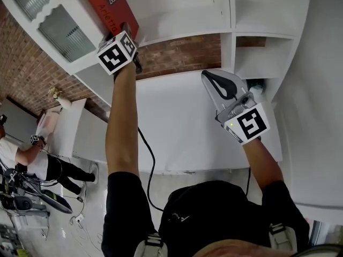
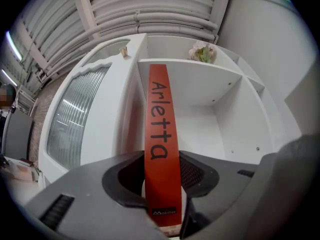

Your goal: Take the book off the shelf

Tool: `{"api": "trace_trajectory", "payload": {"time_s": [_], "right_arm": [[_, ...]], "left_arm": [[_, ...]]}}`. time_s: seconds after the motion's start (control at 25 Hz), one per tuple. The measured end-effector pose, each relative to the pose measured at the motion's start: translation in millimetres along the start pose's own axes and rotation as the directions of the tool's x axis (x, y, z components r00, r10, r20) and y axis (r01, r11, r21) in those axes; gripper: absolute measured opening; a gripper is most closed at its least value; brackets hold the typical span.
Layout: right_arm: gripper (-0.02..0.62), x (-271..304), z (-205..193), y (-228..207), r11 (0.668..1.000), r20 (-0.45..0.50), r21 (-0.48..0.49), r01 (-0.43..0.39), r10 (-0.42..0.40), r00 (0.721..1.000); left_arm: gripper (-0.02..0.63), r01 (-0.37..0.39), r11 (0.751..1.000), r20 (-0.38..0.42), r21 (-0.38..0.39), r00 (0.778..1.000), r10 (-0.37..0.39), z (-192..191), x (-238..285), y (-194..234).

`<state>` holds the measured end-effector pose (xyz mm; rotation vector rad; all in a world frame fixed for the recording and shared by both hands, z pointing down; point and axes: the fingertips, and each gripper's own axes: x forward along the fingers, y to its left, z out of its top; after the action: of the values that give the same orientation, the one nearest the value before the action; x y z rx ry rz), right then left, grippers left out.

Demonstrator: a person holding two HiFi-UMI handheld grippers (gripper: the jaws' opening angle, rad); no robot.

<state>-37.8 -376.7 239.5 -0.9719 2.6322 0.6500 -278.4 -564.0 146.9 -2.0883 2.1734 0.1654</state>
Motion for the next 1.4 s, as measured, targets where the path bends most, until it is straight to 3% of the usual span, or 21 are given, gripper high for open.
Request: {"api": "trace_trajectory", "payload": {"time_s": [0.4, 0.76, 1.08, 1.4], "right_arm": [[0.002, 8, 37, 22, 1.0, 0.057, -0.013, -0.002, 0.003, 0.998], [0.002, -6, 51, 36, 1.0, 0.09, 0.02, 0.022, -0.024, 0.996], [0.002, -27, 36, 50, 0.998, 0.096, 0.043, 0.051, -0.055, 0.994], [0.0, -35, 22, 62, 0.998, 0.064, 0.039, 0.056, -0.058, 0.996]], "left_arm": [[0.158, 0.145, 0.989, 0.111, -0.04, 0.984, -0.14, 31, -79, -8], [0.158, 0.293, 0.953, 0.247, -0.083, 0.932, -0.265, 28, -185, -15], [0.158, 0.324, 0.94, 0.291, -0.107, 0.914, -0.282, -7, -265, -23], [0.158, 0.342, 0.935, 0.319, -0.09, 0.9, -0.298, -22, -305, -43]]}}
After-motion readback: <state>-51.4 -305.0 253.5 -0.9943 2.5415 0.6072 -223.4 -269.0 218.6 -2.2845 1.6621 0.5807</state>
